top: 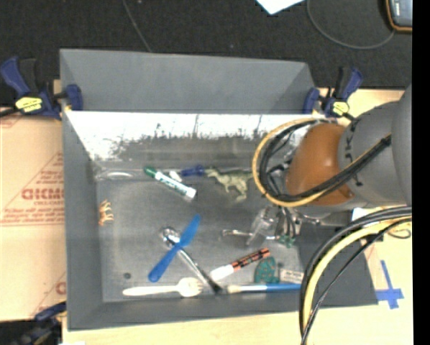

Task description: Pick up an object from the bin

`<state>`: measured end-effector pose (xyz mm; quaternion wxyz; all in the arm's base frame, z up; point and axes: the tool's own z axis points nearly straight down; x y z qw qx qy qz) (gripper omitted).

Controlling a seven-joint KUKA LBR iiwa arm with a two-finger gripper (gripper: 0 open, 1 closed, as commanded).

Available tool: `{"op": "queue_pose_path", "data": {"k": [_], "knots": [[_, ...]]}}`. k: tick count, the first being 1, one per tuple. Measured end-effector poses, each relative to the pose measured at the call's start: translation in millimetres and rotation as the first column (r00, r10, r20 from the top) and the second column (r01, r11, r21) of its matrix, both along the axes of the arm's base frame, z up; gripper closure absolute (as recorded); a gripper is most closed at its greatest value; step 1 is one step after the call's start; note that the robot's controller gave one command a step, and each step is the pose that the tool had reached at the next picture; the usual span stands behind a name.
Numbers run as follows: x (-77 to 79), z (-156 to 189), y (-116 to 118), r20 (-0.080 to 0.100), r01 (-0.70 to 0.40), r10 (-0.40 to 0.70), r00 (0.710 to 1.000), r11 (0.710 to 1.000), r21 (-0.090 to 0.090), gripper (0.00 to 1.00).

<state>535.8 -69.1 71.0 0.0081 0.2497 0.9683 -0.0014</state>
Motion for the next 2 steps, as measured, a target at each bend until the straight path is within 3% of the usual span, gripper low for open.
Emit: {"op": "queue_pose_path", "data": {"k": [2], "knots": [[0.0, 0.0, 0.0, 0.000, -0.001, 0.001, 1.000, 1.000, 0.000, 1.00]]}}
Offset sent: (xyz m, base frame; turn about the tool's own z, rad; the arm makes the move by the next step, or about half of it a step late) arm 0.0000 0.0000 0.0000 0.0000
